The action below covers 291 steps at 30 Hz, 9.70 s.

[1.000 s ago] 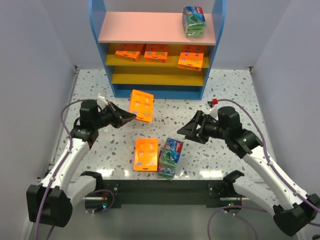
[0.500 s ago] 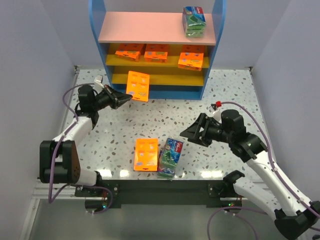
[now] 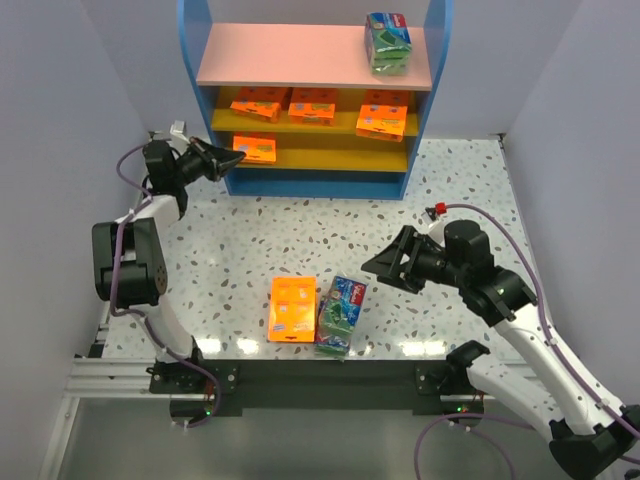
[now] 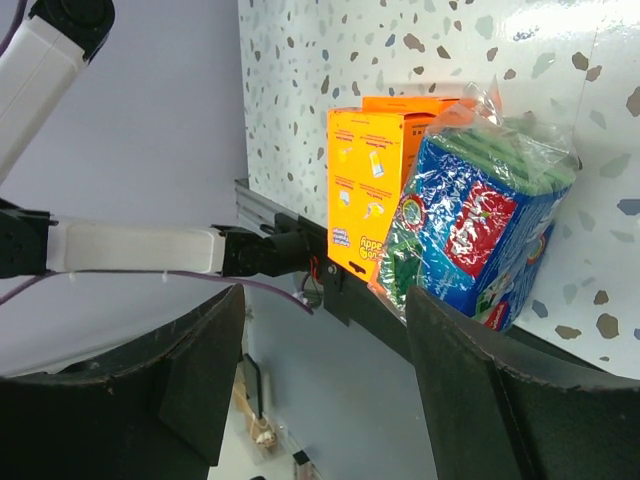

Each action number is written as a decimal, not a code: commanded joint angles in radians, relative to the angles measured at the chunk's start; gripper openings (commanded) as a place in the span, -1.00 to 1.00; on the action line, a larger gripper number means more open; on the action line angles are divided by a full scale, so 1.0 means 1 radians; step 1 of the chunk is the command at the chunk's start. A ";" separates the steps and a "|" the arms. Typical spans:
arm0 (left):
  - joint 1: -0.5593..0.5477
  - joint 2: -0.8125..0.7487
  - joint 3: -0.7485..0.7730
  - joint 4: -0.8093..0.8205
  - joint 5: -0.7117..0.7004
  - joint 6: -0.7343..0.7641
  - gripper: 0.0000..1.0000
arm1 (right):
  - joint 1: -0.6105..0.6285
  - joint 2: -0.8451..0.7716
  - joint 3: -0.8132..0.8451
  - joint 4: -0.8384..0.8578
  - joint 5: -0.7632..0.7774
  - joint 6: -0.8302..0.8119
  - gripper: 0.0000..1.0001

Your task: Place and organize the cleaning sponges onto the shelf

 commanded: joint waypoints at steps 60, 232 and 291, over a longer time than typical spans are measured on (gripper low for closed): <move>0.009 -0.813 -0.528 -0.905 0.059 0.535 0.54 | -0.279 0.860 0.535 0.793 0.360 0.348 -1.00; 0.020 -0.429 0.637 -0.993 -0.317 0.239 0.61 | 0.065 0.058 -0.033 -0.101 0.071 -0.152 0.32; -0.871 -1.014 -0.695 -0.942 -0.622 0.002 -1.00 | 0.142 0.214 -0.220 0.084 -0.025 -0.096 0.22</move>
